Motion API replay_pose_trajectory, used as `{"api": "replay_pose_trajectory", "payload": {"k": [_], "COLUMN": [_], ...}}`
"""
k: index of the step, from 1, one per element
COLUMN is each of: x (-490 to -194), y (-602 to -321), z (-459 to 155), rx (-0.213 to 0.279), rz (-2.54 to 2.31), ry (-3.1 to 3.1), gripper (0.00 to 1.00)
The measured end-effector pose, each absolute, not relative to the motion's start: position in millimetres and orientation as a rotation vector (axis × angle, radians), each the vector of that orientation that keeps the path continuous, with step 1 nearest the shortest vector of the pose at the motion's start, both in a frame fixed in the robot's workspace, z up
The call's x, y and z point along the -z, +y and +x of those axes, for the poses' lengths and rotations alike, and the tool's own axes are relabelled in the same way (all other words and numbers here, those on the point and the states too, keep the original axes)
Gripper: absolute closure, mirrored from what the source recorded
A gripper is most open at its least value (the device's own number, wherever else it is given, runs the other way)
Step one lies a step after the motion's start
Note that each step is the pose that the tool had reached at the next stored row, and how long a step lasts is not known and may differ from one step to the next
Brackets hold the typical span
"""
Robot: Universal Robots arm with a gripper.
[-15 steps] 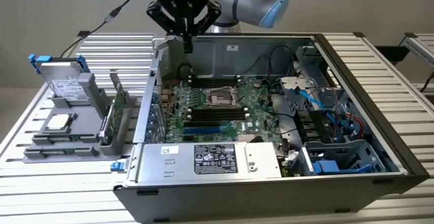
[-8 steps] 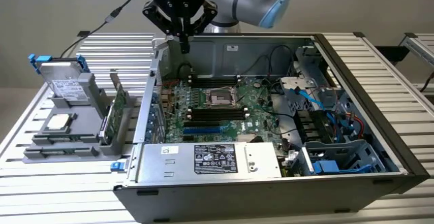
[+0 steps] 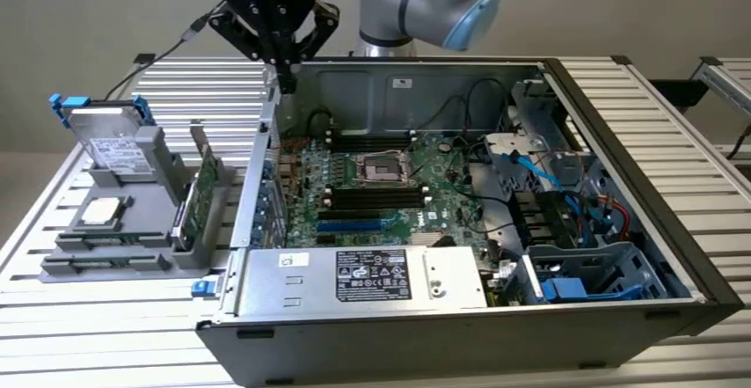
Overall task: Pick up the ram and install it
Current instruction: 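Reach for the ram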
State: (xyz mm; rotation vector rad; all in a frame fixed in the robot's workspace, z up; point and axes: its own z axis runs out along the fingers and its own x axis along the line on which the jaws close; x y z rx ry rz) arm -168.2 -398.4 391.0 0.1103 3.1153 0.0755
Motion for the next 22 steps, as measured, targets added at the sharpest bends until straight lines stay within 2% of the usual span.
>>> {"api": "replay_pose_trajectory", "payload": {"k": [12,22], "x": [-390.9,-390.4], "y": [-399.9,-406.0], "z": [-223.0,-268.6], "rx": [-0.120,-0.211], "rz": [0.113,0.114], "ry": [3.150,3.164], "gripper": [0.90,0.90]}}
